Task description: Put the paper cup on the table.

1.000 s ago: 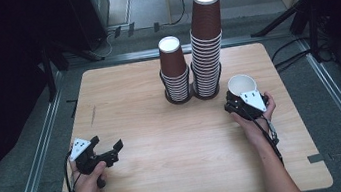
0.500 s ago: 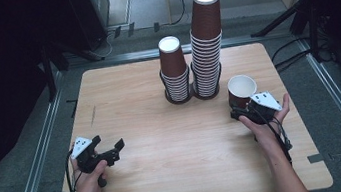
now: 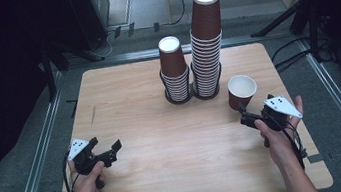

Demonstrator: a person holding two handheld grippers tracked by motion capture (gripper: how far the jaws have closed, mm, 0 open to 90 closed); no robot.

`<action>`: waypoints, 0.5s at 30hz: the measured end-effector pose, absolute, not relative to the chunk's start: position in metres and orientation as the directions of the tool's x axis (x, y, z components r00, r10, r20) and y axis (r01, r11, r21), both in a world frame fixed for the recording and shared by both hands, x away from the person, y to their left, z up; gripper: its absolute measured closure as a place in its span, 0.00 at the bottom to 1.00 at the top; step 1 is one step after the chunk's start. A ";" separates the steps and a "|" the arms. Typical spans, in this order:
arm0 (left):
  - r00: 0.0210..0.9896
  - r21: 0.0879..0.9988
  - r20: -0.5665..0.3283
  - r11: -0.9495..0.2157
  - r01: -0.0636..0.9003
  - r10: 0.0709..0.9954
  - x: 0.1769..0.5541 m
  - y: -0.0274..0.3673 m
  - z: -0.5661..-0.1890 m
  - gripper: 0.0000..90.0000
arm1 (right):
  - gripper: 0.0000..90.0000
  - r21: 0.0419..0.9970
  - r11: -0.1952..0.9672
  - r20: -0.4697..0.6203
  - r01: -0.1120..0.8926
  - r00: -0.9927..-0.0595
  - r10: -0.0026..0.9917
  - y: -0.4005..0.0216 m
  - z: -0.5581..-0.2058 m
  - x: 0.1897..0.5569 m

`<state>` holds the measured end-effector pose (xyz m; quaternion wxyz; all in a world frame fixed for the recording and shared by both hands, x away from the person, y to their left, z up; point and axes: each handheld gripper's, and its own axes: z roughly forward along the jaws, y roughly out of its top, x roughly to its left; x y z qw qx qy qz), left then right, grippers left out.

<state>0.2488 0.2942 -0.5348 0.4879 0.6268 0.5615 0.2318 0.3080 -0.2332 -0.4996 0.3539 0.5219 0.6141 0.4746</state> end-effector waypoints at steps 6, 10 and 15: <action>0.256 0.871 -0.257 0.108 0.480 0.932 0.246 0.295 -0.534 0.00 | 0.00 0.961 0.022 0.039 0.275 -0.216 0.976 -0.234 -0.489 0.297; 0.252 0.870 -0.253 0.106 0.482 0.934 0.242 0.296 -0.535 0.00 | 0.00 0.964 0.033 0.025 0.264 -0.216 0.976 -0.235 -0.485 0.291; 0.239 0.868 -0.252 0.109 0.485 0.938 0.235 0.303 -0.536 0.00 | 0.00 0.964 0.055 0.002 0.260 -0.214 0.977 -0.241 -0.486 0.282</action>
